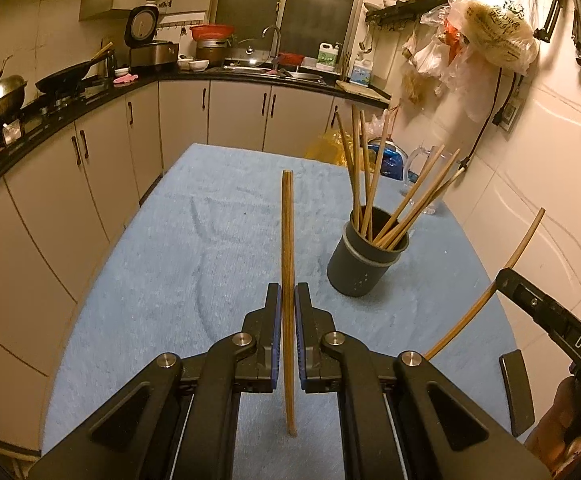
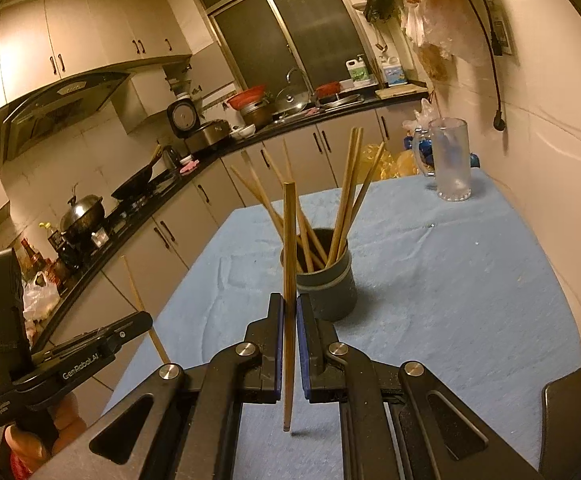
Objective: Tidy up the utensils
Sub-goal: 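Carry the upright chopsticks with both tools over the black cup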
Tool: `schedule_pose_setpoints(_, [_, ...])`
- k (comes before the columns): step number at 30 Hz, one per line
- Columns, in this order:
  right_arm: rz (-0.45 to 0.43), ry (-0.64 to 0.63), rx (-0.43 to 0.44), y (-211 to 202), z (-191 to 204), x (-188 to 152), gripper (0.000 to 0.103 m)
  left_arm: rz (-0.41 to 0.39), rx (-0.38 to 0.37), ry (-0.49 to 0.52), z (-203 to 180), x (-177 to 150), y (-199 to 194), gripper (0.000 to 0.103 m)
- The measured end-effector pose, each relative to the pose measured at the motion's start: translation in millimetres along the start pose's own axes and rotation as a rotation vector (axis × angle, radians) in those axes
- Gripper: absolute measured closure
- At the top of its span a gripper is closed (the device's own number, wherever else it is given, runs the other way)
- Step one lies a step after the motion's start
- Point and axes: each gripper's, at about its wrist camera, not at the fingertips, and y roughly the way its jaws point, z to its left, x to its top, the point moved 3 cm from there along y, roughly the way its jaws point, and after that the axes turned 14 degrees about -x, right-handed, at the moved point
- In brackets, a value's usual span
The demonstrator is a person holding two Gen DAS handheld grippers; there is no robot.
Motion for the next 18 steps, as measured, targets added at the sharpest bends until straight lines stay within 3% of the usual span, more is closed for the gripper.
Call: schedule_pose_setpoints(18, [-0.065, 0.063, -0.025, -16.8, -27.3, 52.7, 0.096, -0.031, -0.064, 0.040, -23.1, 67.0, -5.4, 0.097])
